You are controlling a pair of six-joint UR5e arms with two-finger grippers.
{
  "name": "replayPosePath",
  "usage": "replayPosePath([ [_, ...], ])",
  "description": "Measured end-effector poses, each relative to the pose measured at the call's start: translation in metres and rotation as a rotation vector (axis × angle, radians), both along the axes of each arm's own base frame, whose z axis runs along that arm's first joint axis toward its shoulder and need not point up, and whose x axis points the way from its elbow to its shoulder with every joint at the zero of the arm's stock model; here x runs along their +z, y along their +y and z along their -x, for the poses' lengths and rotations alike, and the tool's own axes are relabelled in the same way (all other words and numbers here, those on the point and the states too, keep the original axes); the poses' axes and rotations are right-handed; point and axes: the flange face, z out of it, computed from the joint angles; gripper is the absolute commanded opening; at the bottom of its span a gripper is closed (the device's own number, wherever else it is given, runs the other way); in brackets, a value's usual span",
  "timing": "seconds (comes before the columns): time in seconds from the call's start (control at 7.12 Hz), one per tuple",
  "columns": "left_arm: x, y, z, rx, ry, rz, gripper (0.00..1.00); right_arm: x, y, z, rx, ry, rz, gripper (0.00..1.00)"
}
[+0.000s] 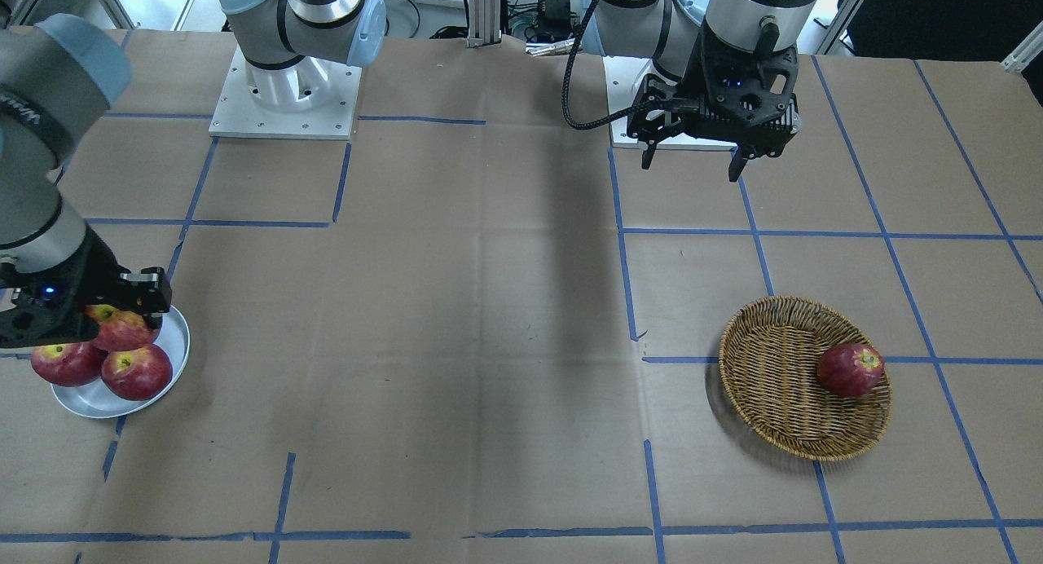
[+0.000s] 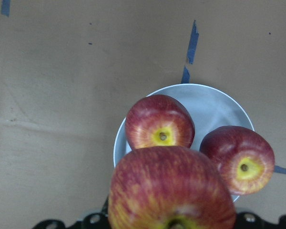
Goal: Transfer apple from basket to plate
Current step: 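Lift the apple with the right gripper and carry it over the white plate, then lower the apple onto the other apples on the plate and open the right gripper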
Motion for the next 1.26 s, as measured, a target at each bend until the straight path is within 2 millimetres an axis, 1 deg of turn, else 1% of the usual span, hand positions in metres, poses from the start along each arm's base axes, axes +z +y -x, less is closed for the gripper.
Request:
replayPosePath([
  [0.14, 0.0, 0.0, 0.0, 0.0, 0.0, -0.001, 0.99, -0.014, 0.003, 0.017, 0.024, 0.0, 0.015, 0.6],
  [0.28, -0.001, 0.0, 0.0, 0.0, 0.0, -0.001, 0.99, -0.031, 0.002, 0.026, 0.045, 0.01, 0.038, 0.6],
  [0.42, -0.001, 0.0, 0.0, 0.0, 0.0, -0.001, 0.99, -0.043, 0.0, 0.03, 0.054, 0.018, 0.051, 0.6],
  [0.56, -0.001, -0.001, 0.0, 0.0, 0.0, -0.001, 0.99, -0.052, 0.0, 0.036, 0.05, 0.018, 0.05, 0.6],
  [0.7, 0.0, -0.001, 0.0, 0.0, 0.0, -0.001, 0.99, -0.06, 0.002, 0.047, 0.032, 0.013, 0.043, 0.61],
  [0.84, 0.0, -0.001, 0.0, 0.0, 0.0, 0.0, 0.99, -0.063, 0.005, 0.055, 0.017, 0.01, 0.039, 0.61],
  [0.98, 0.0, -0.001, 0.0, 0.0, 0.0, 0.0, 0.99, -0.061, 0.007, 0.057, 0.011, 0.011, 0.041, 0.61],
  [1.26, 0.0, -0.001, 0.0, 0.0, 0.0, 0.0, 0.99, -0.056, 0.009, 0.053, 0.015, 0.01, 0.044, 0.61],
])
